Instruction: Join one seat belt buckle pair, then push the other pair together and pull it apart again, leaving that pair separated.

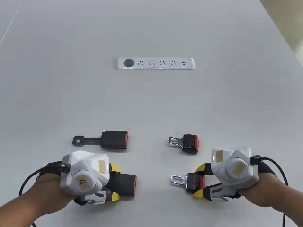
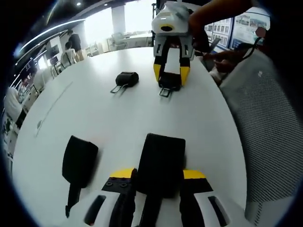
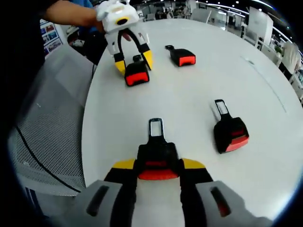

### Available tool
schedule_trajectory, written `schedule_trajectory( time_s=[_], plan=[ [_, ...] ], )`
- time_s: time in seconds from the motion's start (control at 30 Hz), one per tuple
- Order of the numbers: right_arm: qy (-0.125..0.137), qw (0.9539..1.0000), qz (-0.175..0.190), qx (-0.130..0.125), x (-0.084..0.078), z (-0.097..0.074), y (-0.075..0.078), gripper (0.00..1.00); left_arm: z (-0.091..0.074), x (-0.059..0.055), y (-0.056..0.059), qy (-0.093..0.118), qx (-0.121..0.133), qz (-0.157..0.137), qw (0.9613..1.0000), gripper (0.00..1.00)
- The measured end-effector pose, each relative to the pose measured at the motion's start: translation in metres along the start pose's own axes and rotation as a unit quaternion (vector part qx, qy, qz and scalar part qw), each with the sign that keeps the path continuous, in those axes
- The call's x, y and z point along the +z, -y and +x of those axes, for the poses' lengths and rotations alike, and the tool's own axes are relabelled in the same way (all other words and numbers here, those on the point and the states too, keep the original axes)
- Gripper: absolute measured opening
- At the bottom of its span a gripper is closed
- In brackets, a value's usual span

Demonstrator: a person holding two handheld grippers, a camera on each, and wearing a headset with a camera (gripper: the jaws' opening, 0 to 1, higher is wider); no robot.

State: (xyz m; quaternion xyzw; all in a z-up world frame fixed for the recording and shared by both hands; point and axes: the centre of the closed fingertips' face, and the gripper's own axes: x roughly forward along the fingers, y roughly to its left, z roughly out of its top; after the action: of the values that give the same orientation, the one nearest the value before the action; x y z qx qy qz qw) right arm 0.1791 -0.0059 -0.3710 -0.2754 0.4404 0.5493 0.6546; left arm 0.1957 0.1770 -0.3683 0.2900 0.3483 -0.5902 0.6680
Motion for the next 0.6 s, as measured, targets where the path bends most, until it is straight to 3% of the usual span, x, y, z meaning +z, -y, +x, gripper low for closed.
schedule_trajectory(
  time_s=[0.33,0.6],
  plan=[
    [-0.040,0.9990,-0.009,0.015,0.0003,0.0000,-0.0012,0.35,0.0025,-0.0007,0.0000,-0.020,0.006,-0.004,0.9998,0.36],
    [-0.046,0.9986,-0.022,0.009,0.0041,0.0030,-0.0024,0.35,0.0035,-0.0014,0.0000,-0.026,0.008,-0.008,0.9996,0.36]
  ],
)
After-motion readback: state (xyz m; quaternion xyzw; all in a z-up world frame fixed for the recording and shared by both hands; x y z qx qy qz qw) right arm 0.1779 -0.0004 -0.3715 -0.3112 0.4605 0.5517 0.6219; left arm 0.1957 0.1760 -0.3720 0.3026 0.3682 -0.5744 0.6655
